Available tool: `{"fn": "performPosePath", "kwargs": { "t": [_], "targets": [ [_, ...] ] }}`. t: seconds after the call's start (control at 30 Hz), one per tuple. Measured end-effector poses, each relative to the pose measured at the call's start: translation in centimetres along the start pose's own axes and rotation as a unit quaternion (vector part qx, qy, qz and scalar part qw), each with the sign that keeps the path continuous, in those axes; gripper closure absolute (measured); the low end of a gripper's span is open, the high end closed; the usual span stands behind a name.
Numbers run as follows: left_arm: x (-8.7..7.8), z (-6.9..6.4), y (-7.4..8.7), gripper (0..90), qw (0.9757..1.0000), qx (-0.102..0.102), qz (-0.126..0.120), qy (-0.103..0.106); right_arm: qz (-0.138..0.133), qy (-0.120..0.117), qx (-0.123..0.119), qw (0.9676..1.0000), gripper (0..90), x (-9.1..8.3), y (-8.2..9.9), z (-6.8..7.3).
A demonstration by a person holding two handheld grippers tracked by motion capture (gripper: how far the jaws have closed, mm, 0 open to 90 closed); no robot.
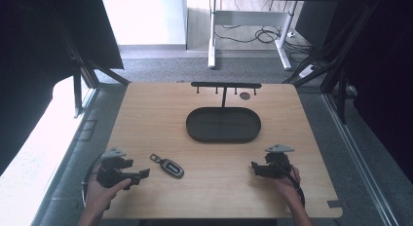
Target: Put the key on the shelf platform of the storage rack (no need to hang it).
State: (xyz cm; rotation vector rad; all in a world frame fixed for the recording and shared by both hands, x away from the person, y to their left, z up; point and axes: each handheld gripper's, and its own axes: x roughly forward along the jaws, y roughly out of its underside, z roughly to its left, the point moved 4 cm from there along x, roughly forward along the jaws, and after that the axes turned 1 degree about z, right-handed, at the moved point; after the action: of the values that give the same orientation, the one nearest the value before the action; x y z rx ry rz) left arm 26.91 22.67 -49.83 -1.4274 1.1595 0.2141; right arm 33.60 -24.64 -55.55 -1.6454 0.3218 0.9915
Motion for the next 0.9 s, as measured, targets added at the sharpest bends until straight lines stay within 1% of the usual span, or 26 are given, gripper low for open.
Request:
{"fn": "performPosePath", "kwargs": {
  "t": [0.1,0.17,0.33,0.47,0.6,0.67,0.77,0.9],
  "targets": [
    [-0.1,0.1,0.0,18.4,1.0000,-0.001,-0.001,-0.001,-0.016,-0.009,0.005,0.9998,21.5,-1.0,-0.3,0.0],
    [0.0,0.2,0.1,18.4,1.0000,-0.002,0.002,-0.001,-0.023,-0.011,0.004,0.9997,22.7,-1.3,-0.5,0.0],
    [0.5,0.2,0.2,18.4,1.0000,-0.001,0.009,0.003,-0.025,-0.023,-0.001,0.9994,24.1,-1.7,-0.9,0.4],
    [0.5,0.1,0.2,18.4,0.9999,0.000,0.009,0.004,-0.024,-0.026,-0.012,0.9993,24.2,-1.7,-1.1,0.9],
    [0.4,0.0,0.2,18.4,1.0000,0.001,0.008,0.004,-0.023,-0.030,-0.017,0.9991,24.6,-1.8,-1.3,1.3],
    [0.2,0.1,0.1,18.4,1.0000,-0.002,0.005,0.003,-0.028,-0.036,-0.021,0.9988,25.0,-2.2,-1.6,1.6],
    [-0.4,0.3,0.0,18.4,1.0000,-0.005,-0.003,0.000,-0.031,-0.051,-0.029,0.9978,25.0,-2.6,-2.1,2.2],
    [-0.5,0.5,0.1,18.4,1.0000,-0.008,-0.006,-0.003,-0.019,-0.059,-0.055,0.9966,24.7,-3.0,-2.8,3.2]
  ]
}}
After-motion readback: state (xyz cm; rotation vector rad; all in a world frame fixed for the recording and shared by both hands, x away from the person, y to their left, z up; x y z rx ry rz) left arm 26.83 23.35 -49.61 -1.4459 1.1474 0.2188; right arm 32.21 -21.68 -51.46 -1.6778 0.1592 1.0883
